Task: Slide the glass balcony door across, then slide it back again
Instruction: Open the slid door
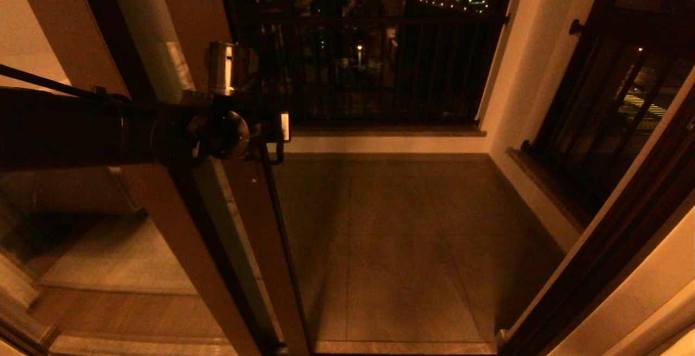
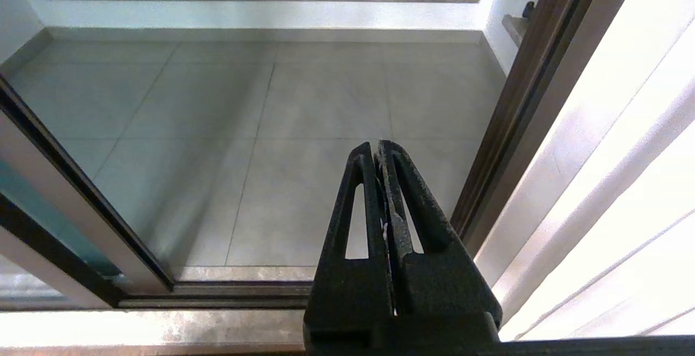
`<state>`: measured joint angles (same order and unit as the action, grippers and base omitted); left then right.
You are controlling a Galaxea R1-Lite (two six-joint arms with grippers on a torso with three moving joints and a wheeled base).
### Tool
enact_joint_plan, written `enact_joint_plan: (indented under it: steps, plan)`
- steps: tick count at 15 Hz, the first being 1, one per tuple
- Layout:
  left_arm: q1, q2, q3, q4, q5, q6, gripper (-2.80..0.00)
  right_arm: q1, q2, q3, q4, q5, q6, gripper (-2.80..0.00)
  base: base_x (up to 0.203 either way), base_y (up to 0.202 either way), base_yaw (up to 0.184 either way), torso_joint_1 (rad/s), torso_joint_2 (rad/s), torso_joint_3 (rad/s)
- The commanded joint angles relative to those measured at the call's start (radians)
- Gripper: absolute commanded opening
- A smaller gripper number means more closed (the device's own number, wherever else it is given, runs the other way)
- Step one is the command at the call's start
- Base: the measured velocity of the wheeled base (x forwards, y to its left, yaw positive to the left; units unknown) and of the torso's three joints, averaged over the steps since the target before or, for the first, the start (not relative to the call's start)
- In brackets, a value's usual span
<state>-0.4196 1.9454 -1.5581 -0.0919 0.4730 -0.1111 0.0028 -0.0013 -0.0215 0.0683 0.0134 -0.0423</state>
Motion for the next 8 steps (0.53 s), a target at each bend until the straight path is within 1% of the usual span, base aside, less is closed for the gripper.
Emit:
enact_joint_plan:
  steps: [1, 8]
  plan:
    - [0.012, -0.014, 0.017, -0.003, 0.006, -0.001, -2.8, 0.0, 0.001, 0.0, 0.001, 0.0, -0.001, -2.8, 0.0, 0.0, 0.0, 0.0, 0.0, 0.0]
    - [0.035, -0.025, 0.043, -0.018, 0.004, -0.002, -2.8, 0.0, 0.001, 0.0, 0.001, 0.0, -0.001, -2.8, 0.0, 0.0, 0.0, 0.0, 0.0, 0.0]
